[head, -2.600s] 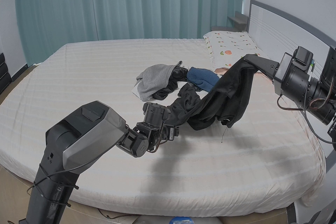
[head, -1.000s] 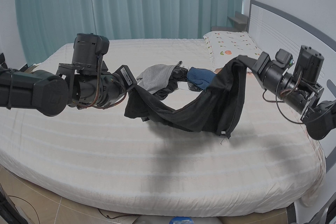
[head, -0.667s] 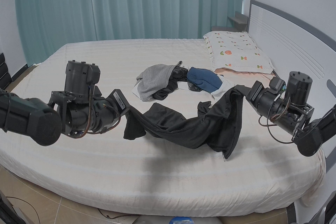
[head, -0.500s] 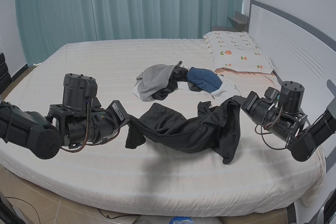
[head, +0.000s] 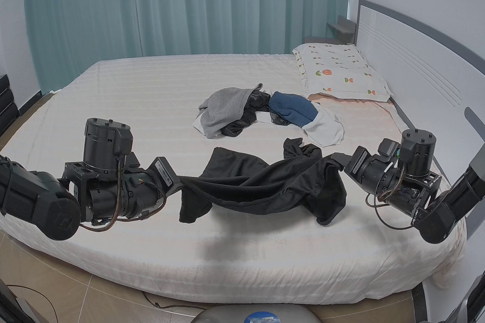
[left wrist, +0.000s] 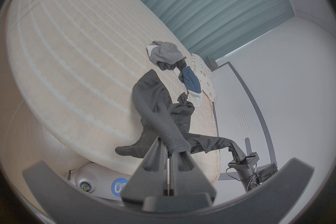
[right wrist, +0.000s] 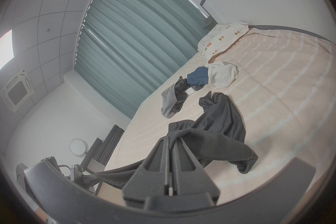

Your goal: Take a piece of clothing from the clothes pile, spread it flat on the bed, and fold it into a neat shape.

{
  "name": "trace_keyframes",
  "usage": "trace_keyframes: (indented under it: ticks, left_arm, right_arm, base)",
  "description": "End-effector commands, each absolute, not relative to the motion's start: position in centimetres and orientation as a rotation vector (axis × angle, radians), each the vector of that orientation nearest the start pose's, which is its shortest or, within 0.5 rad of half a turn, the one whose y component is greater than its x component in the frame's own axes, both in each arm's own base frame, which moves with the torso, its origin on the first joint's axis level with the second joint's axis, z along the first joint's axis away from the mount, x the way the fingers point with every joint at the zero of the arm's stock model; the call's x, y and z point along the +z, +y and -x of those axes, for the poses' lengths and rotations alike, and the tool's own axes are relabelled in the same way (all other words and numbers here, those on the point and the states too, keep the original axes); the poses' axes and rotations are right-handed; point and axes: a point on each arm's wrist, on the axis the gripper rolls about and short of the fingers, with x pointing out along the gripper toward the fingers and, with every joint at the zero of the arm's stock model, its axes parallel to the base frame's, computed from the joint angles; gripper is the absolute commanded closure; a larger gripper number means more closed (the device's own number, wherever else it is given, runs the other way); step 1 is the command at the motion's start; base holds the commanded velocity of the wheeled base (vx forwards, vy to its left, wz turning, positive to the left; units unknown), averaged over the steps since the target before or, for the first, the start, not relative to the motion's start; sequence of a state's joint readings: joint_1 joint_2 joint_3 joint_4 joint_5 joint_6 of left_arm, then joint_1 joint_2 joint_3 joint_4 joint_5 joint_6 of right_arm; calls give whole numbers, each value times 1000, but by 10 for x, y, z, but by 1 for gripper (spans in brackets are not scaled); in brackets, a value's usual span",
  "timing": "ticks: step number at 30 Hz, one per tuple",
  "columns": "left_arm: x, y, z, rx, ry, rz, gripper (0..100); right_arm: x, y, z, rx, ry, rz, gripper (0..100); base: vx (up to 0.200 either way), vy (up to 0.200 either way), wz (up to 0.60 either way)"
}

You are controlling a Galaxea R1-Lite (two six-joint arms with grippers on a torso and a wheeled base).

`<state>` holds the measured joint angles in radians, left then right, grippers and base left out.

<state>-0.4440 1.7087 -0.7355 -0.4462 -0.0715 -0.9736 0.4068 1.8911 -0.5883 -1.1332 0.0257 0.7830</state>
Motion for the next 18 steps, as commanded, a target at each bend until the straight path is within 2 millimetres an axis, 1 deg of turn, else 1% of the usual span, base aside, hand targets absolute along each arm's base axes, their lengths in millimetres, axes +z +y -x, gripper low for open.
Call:
trace_keyframes:
  ticks: [1,4,5,8,18]
  left_arm:
    - [148,-124,-264,-192,703,861,100]
    - [152,-122,-266,-178,693,895,100]
    - [154,-118,-267,-169,681,911,100]
    - [156,-112,-269,-164,674,926,100]
    - [166,-107,-266,-177,634,938,100]
  right_arm:
    - [122,127,-285,358,324,-737,100]
    - [122,127,-285,357,325,-735,100]
    - [122,127,-285,356,325,-735,100]
    - [122,127,-285,353,320,-731,100]
    - [122,128,-287,333,310,-730,100]
  base:
    - [0,0,0]
    - [0,0,0]
    - [0,0,0]
    - [0,200,0]
    - [0,200,0]
